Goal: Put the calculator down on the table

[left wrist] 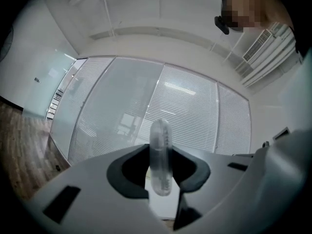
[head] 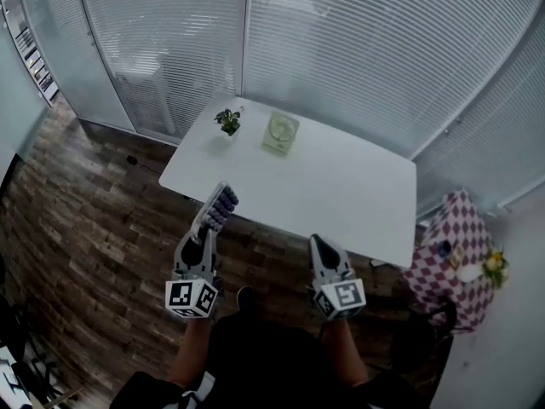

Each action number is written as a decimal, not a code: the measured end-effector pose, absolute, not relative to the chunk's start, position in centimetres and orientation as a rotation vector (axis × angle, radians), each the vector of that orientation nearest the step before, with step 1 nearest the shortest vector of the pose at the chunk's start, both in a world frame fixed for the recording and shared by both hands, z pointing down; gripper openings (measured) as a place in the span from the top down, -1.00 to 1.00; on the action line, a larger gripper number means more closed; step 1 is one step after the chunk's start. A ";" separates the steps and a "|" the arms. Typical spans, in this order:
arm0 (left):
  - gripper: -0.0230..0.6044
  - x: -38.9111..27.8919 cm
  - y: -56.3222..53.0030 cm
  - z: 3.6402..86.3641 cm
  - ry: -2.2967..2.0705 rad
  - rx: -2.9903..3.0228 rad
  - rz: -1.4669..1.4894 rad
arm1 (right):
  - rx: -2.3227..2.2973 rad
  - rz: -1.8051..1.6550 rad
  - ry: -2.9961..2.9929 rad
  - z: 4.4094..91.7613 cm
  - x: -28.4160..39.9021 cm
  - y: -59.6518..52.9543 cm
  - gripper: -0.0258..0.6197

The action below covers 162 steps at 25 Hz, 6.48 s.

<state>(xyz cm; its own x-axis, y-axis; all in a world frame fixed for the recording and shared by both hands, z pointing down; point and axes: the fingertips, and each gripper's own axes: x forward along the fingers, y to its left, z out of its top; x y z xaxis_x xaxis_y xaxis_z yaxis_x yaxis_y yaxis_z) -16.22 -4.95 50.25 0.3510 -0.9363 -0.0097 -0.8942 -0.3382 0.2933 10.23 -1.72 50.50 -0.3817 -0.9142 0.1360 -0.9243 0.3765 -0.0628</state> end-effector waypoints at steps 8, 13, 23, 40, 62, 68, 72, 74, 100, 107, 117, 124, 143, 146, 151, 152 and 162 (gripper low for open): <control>0.61 -17.7 -9.0 50.9 -1.598 2.399 -0.250 | 1.775 0.211 -2.488 50.5 8.7 -5.4 0.91; 0.61 -17.3 -10.4 51.1 -1.584 2.405 -0.249 | 1.758 0.207 -2.499 50.6 8.1 -6.7 0.91; 0.61 -16.8 -15.5 50.6 -1.640 2.404 -0.237 | 1.741 0.188 -2.578 49.9 8.6 -12.7 0.91; 0.61 -15.1 -24.5 50.1 -1.728 2.360 -0.245 | 1.713 0.199 -2.583 49.4 12.4 -23.8 0.91; 0.61 -12.5 -28.2 54.9 -1.000 1.578 -0.946 | 1.690 0.329 -2.648 50.1 12.3 -27.1 0.91; 0.61 -12.7 -28.6 56.8 -1.020 1.538 -0.929 | 1.687 0.366 -2.657 51.0 12.8 -27.2 0.91; 0.61 -13.3 -28.5 60.0 -1.035 1.438 -0.906 | 1.689 0.412 -2.678 51.1 12.7 -27.4 0.91; 0.61 -13.6 -28.5 61.6 -1.054 1.421 -0.884 | 1.689 0.446 -2.711 51.0 12.6 -27.6 0.91; 0.61 -13.5 -32.4 81.4 -1.126 1.267 -0.584 | 1.688 0.456 -2.607 53.2 14.0 -27.2 0.91; 0.61 -13.2 -33.0 82.6 -1.145 1.262 -0.533 | 1.726 0.506 -2.535 53.9 15.1 -26.5 0.91; 0.61 -13.4 -33.8 83.6 -1.148 1.219 -0.551 | 1.713 0.490 -2.526 54.7 15.3 -26.5 0.91; 0.61 -13.3 -33.6 84.3 -1.127 1.172 -0.561 | 1.685 0.471 -2.547 55.0 14.7 -26.7 0.91; -0.02 -13.8 -32.2 82.7 -1.326 0.982 -0.321 | 1.706 0.483 -2.513 53.5 14.3 -26.5 0.91; -0.02 -14.0 -31.4 82.1 -1.317 0.978 -0.367 | 1.710 0.486 -2.522 53.5 14.4 -26.6 0.91; -0.02 -15.6 -30.2 81.2 -1.373 1.016 -0.378 | 1.689 0.482 -2.532 53.3 13.8 -26.6 0.91; -0.02 -15.6 -30.2 80.7 -1.372 1.032 -0.393 | 1.688 0.485 -2.537 53.3 13.7 -26.6 0.91; -0.01 -15.7 -32.5 73.0 -1.288 1.234 -0.681 | 1.702 0.491 -2.531 53.3 13.9 -26.2 0.91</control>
<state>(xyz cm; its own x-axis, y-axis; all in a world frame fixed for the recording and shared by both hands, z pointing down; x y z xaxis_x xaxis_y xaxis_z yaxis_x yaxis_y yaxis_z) -15.67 -32.55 73.04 0.2241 -0.9173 0.3292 -0.2449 0.2739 0.9301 13.87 -26.19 53.31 -0.3919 -0.8940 0.2174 -0.9104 0.3428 -0.2315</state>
